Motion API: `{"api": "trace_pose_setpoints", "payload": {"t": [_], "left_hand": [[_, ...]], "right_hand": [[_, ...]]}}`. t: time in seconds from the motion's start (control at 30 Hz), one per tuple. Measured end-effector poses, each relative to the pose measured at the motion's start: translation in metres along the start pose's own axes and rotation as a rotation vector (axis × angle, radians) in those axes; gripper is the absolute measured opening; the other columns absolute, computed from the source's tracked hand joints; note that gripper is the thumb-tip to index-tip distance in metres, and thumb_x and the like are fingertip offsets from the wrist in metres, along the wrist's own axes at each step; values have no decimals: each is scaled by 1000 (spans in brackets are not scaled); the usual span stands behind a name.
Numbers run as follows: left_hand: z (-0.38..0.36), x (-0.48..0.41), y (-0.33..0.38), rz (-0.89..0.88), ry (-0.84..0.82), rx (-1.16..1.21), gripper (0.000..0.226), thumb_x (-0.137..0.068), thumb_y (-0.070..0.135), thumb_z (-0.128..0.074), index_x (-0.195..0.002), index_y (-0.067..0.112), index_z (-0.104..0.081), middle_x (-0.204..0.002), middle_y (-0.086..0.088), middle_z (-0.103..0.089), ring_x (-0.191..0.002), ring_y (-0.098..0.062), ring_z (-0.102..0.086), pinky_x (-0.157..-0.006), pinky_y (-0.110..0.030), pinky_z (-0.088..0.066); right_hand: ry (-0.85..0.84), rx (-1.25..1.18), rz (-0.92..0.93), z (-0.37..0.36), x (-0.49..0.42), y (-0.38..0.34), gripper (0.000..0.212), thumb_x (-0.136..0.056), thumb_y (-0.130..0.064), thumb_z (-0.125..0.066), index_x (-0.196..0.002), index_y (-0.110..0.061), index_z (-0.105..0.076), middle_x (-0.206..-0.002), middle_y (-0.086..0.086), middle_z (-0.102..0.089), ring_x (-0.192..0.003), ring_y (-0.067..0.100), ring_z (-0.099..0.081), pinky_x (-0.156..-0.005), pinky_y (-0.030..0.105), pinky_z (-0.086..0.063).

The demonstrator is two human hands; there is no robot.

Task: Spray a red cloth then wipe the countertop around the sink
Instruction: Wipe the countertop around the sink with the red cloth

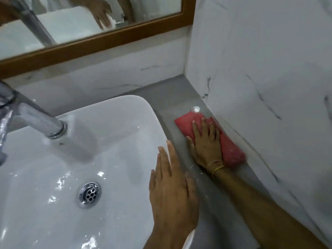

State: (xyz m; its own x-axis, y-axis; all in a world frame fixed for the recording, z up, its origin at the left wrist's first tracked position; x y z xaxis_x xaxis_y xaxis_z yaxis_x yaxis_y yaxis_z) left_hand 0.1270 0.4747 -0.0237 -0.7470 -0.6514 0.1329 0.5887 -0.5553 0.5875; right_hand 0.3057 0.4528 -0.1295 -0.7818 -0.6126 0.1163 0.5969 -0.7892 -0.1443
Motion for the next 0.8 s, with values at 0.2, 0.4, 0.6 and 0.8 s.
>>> {"api": "trace_pose_setpoints", "payload": {"t": [0.2,0.4,0.6,0.8], "left_hand": [[5,2,5,-35,8,-7,67,-85,39,-13,-137,38,30,-160,6,10,-147,-10,1,-119,-39,-21],[8,5,10,-49,12,1,61,-89,38,-11,-132,39,32,-160,5,9,-147,-12,-3,-118,-40,-25],[6,4,10,-58,-4,-11,64,-90,41,-12,-144,27,18,-161,0,4,-148,-16,-4,-120,-41,-18],[4,5,7,-69,-1,-19,64,-90,39,-12,-145,25,19,-161,-1,6,-148,-18,-4,-120,-42,-18]], "right_hand": [[-66,-16,49,-18,156,8,63,-96,-56,-11,-145,-20,-26,-147,16,-44,-136,37,-34,-111,45,-23],[37,-3,-95,2,125,47,62,-96,-49,-16,-149,-18,-23,-156,16,-27,-143,38,-26,-114,52,-27],[-76,29,78,-27,112,-33,75,-92,-59,-33,-151,-21,-7,-161,14,-12,-146,38,-10,-120,53,-11],[-22,-14,-15,-20,211,35,62,-96,-54,-8,-149,-25,-21,-158,7,-20,-141,34,-31,-116,46,-22]]}}
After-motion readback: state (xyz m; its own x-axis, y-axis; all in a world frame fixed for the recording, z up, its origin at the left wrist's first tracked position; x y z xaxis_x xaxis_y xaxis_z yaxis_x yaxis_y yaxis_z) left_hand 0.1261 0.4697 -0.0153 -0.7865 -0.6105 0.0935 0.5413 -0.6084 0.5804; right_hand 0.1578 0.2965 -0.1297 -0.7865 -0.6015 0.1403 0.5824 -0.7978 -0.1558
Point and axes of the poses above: each hand's wrist, its own x-axis away from the middle knuckle, its own z-axis out of the back of the hand, y = z × x, the point moved 10 cm from there along -x, towards the middle knuckle
